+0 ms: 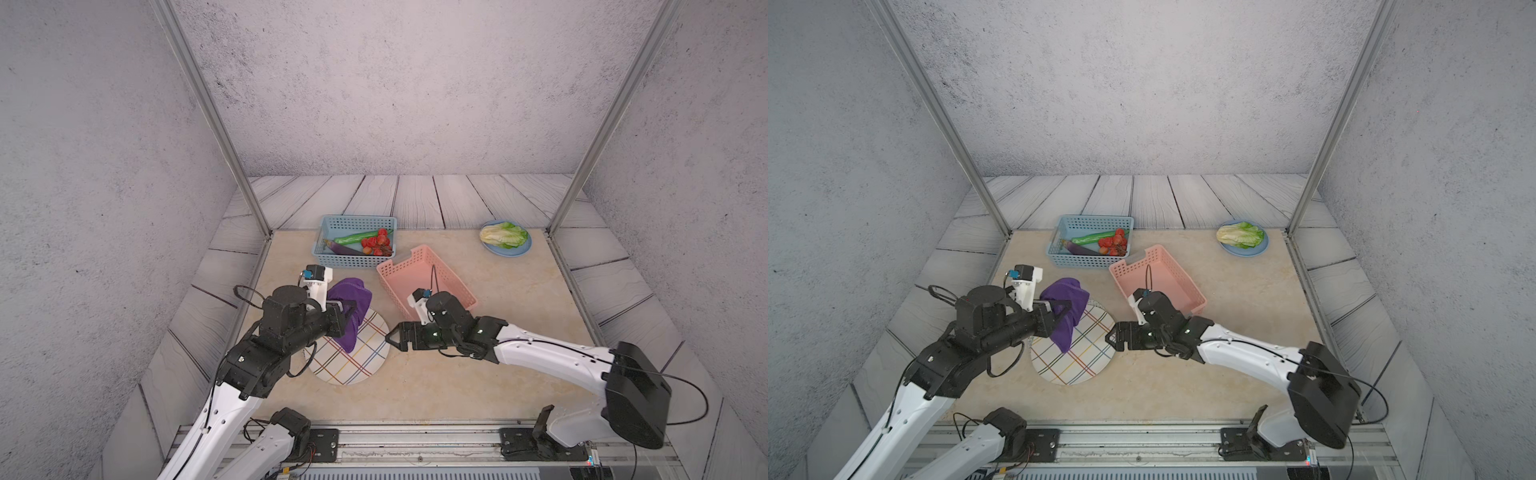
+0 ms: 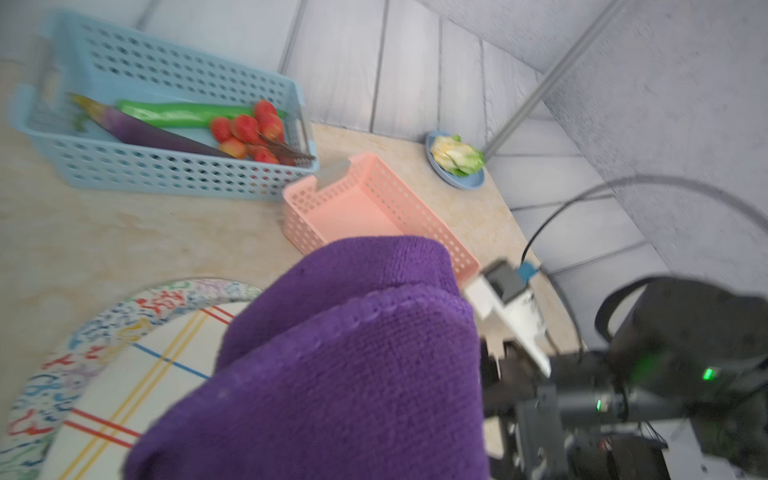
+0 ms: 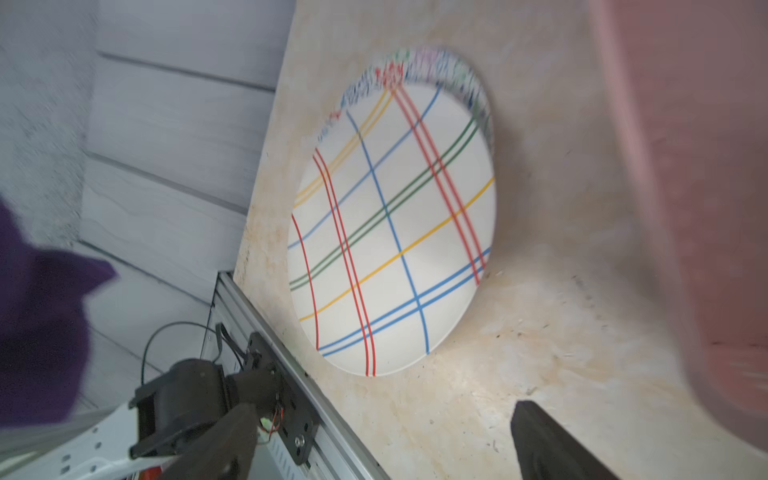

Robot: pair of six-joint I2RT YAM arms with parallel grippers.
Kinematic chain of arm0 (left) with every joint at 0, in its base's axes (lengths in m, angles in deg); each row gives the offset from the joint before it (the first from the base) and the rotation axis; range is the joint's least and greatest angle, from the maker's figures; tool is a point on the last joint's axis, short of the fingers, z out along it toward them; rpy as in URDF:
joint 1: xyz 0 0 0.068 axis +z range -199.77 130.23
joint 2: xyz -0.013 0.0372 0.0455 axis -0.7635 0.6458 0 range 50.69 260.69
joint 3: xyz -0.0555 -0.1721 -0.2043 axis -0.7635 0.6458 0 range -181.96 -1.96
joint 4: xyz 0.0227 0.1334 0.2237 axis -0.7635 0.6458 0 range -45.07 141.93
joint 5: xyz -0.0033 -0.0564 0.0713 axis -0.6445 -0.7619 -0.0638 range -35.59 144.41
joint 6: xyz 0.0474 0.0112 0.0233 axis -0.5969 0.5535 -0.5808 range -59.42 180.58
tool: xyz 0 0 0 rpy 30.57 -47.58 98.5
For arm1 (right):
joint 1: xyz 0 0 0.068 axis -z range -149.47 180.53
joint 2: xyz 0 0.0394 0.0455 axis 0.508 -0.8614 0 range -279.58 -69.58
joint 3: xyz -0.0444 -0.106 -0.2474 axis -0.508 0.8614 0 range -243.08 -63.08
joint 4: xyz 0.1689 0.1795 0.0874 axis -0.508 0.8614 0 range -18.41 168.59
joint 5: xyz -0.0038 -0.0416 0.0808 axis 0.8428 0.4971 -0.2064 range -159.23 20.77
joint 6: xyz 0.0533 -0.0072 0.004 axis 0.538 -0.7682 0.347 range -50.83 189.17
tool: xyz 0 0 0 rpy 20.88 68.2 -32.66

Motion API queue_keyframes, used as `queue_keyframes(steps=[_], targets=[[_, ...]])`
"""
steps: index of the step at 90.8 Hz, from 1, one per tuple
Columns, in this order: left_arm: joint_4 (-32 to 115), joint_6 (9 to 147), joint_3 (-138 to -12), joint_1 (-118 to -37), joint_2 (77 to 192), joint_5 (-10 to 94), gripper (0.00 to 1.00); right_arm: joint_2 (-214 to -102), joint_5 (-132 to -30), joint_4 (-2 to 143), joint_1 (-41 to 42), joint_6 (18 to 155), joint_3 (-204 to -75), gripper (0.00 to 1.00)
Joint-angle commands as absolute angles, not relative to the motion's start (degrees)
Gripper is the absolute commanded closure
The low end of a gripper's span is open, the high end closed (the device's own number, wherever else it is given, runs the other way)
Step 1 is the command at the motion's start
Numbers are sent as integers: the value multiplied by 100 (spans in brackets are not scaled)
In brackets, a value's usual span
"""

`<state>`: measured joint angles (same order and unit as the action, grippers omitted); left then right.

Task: Wipe the wet plate dry
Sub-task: Place the plate on the plate, then place the towel at the center of the board.

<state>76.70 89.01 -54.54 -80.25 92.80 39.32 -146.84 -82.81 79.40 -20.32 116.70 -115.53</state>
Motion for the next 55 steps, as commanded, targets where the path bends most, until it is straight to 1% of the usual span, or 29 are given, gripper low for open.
queue_keyframes(steps=[1, 8, 14, 32, 36, 44, 55], targets=[[6964, 8994, -5058, -9109, 9423, 3881, 100, -13890, -7518, 8511, -1276, 11390, -11278, 1], [6753, 8879, -4964, -10116, 9973, 4580, 100, -13641, -7745, 8729, -530, 11423, -11216, 1], [6588, 8831, -4990, -10651, 10572, 5118, 100, -13517, -7827, 8924, -118, 11370, -11245, 1], [6032, 8801, -4928, -10984, 12083, 5234, 100, -13087, -7644, 9227, 258, 11138, -11322, 1], [5994, 8761, -4920, -11067, 12324, 5352, 97, -13001, -7628, 9237, 308, 11143, -11269, 1], [5977, 8762, -4888, -11137, 12647, 5397, 85, -12882, -7617, 9258, 405, 11145, -11174, 1], [5994, 8741, -4855, -11146, 12876, 5381, 53, -12821, -7638, 9252, 496, 11153, -11076, 1]])
